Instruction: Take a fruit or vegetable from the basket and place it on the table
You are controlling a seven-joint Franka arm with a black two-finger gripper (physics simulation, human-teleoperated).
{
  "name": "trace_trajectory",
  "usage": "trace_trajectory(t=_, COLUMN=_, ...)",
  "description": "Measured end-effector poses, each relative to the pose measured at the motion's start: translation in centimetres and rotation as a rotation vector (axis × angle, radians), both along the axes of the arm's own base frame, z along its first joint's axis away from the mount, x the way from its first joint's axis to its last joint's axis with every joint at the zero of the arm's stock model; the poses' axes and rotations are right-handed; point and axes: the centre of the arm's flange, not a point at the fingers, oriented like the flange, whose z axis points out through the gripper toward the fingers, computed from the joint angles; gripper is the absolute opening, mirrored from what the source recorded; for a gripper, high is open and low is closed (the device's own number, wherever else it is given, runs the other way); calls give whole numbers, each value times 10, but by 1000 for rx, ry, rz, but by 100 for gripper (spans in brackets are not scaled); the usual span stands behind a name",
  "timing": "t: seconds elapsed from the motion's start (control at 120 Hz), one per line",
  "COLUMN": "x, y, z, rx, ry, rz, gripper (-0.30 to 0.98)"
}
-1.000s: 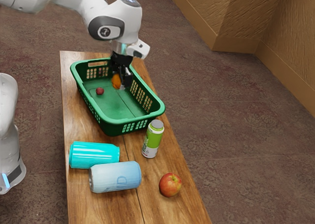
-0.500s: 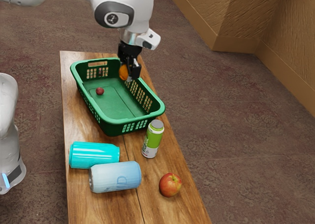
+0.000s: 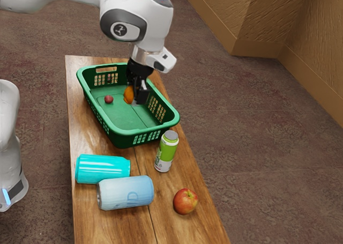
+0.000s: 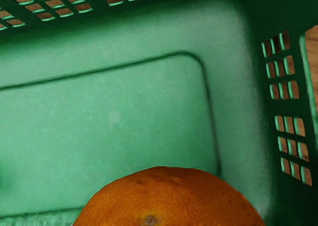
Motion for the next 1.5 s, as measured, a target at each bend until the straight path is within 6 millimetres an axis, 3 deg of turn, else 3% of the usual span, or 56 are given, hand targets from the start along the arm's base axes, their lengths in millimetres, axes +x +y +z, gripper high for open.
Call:
trace_trajectory(t=0.133, x=-14, y=-27, z=4, rx=16, ry=25, rz=-41, gripper=34)
trace_trajectory(t=0.325, x=-16, y=-70, z=16, rx=29, ry=-7, rz=-109, gripper=34)
trace_trajectory(t=0.433, x=-13, y=-90, z=41, rx=32, ry=-62, rz=-138, gripper=34)
trace_trajectory(t=0.558, x=-8, y=-103, z=86, rx=36, ry=-154, rz=-159, gripper=34)
trace_trajectory(t=0.65, x=6, y=-121, z=97, rx=45, ry=-172, rz=-190, gripper=34)
trace_trajectory(t=0.8, x=49, y=-165, z=89, rx=38, ry=-154, rz=-265, gripper=34)
trace_trajectory(t=0.875, x=55, y=-198, z=86, rx=34, ry=-156, rz=-324, gripper=34)
trace_trajectory(t=1.0, x=50, y=-242, z=70, rx=19, ry=-139, rz=-399, gripper=34)
trace_trajectory(t=1.183, x=23, y=-291, z=59, rx=-11, ry=-116, rz=-484, gripper=34)
trace_trajectory(t=1.375, x=-6, y=-327, z=48, rx=-44, ry=-70, rz=-545, gripper=34)
trace_trajectory(t=1.5, x=-18, y=-340, z=39, rx=-59, ry=-39, rz=-566, gripper=34)
